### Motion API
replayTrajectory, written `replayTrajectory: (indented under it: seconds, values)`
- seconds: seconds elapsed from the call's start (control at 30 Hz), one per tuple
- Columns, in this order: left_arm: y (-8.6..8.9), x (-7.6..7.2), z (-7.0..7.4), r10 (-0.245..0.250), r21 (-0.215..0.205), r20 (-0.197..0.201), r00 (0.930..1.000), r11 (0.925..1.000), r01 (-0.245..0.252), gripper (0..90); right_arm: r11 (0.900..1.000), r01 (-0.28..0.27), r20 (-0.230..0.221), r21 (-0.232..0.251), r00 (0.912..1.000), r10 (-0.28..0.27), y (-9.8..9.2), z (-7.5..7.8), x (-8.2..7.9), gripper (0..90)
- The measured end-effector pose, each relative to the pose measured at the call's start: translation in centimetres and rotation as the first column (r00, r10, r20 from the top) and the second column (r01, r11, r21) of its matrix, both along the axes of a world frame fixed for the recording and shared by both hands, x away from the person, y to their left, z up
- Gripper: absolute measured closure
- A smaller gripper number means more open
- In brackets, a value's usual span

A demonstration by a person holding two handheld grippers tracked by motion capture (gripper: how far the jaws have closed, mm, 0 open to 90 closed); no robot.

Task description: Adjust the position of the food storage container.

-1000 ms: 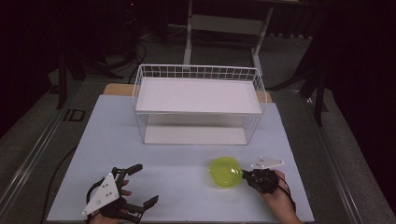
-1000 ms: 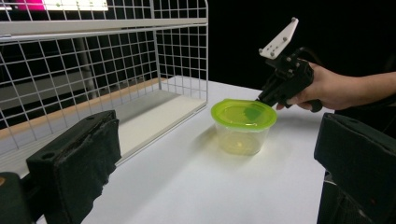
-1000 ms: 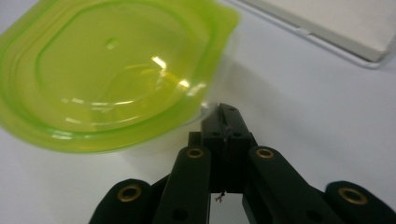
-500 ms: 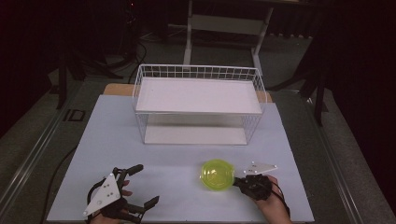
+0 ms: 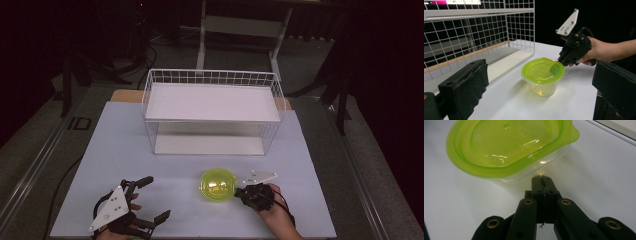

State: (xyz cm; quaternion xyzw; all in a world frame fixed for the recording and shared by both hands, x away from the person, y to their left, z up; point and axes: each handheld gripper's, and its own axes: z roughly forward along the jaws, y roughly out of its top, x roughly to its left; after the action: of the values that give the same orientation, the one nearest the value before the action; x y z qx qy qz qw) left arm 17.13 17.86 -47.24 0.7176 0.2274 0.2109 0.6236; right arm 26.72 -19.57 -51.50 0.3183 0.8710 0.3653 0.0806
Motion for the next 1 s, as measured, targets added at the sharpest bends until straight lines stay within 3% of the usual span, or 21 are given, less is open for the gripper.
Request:
replayTrajectory:
  seconds: [0.6,0.87,1.0]
  values:
    - [0.0,0.0,0.0,-0.005,0.008,-0.003,1.0000,1.0000,0.005,1.2,1.000,-0.024,-0.016,-0.003,0.9996,0.024,2.3,-0.7,1.0,88.6]
    - [-0.1,0.1,-0.1,-0.005,0.014,-0.009,0.9999,0.9999,0.005,1.1,1.000,0.000,0.043,-0.003,0.9991,0.000,0.4,0.7,0.6,86.1]
    - [-0.3,0.0,-0.1,-0.012,0.017,-0.009,0.9999,0.9998,0.012,1.2,1.000,0.011,0.082,0.016,0.9966,-0.013,-1.0,2.0,0.0,77.1]
